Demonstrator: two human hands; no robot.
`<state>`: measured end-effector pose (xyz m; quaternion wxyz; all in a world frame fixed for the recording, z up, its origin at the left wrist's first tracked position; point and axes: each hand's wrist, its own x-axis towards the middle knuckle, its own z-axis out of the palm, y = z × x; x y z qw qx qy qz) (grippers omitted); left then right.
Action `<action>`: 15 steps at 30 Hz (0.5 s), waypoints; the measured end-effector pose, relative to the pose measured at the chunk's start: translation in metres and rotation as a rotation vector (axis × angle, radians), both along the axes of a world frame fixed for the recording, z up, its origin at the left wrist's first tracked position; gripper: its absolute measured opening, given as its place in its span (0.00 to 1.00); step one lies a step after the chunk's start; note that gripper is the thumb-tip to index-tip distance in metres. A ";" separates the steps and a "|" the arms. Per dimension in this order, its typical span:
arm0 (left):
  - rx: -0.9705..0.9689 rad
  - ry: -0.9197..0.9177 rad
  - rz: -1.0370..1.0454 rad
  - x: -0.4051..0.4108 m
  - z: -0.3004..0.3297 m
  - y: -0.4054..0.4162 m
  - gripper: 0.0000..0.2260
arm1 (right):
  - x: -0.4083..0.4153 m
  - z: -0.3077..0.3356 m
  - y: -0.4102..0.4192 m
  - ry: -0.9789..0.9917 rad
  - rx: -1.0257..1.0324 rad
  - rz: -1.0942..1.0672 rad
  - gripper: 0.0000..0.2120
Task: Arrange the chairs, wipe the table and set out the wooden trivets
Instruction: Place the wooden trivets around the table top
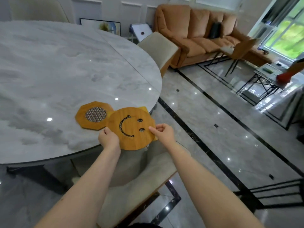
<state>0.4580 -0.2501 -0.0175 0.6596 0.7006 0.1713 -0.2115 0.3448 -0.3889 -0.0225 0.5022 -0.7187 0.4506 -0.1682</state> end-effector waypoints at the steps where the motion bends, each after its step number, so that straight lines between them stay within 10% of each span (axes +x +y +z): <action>1: -0.009 -0.006 -0.015 -0.008 0.002 -0.013 0.16 | -0.008 0.001 -0.012 -0.006 -0.003 -0.027 0.16; 15: -0.078 0.050 -0.108 -0.142 0.006 -0.296 0.13 | -0.147 0.007 -0.296 -0.026 0.113 -0.140 0.19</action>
